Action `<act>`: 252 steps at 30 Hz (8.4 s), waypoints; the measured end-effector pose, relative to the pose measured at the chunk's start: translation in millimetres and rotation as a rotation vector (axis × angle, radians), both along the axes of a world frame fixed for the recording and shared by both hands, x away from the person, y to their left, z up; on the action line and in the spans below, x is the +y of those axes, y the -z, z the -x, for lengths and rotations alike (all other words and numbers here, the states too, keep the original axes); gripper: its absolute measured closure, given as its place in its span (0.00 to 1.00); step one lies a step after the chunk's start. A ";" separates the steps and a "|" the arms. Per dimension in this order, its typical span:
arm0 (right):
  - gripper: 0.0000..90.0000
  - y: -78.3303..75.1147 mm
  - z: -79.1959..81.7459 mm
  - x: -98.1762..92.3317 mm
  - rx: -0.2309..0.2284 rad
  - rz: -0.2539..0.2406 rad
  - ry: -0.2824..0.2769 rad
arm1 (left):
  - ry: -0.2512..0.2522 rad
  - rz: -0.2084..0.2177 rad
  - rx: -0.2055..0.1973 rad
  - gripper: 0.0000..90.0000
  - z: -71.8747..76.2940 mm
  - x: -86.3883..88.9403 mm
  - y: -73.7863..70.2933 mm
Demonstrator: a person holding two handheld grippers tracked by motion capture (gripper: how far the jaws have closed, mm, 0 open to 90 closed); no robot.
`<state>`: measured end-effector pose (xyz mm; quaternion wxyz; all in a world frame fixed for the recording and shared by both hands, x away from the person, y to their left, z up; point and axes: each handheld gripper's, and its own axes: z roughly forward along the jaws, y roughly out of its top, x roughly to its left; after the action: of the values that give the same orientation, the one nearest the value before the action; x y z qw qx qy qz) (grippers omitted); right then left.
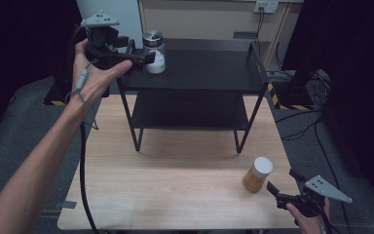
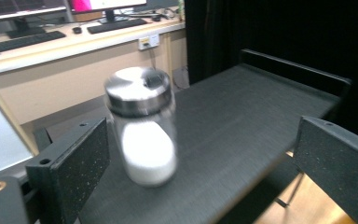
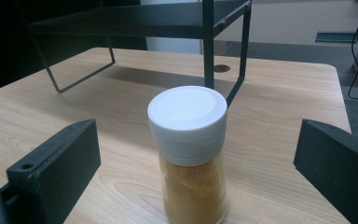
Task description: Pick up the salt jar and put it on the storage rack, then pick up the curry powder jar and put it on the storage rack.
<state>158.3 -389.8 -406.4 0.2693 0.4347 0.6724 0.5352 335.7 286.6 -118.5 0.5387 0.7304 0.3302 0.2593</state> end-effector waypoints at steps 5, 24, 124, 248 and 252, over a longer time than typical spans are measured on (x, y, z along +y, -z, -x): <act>0.01 -0.1 -0.4 0.3 0.002 0.002 0.000 | 0.031 0.025 -0.032 0.03 17.6 10.7 24.3; 0.01 -2.5 3.8 3.0 -0.011 0.015 -0.011 | 0.078 0.095 -0.068 0.03 78.3 38.4 126.1; 0.01 -4.6 -0.3 -4.2 -0.036 0.024 -0.065 | -0.021 0.062 0.008 0.00 115.3 87.3 285.4; 0.38 -177.1 -140.4 35.0 0.214 0.344 -0.486 | 0.026 0.133 0.027 0.01 111.4 104.0 293.2; 0.38 -203.4 -146.7 41.5 0.191 0.359 -0.544 | 0.026 0.132 0.028 0.01 111.4 103.7 293.3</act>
<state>305.0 -348.3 -203.0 0.1247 0.2333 0.8693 0.4174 224.3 390.3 -411.8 0.5843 0.7012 0.3445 0.2197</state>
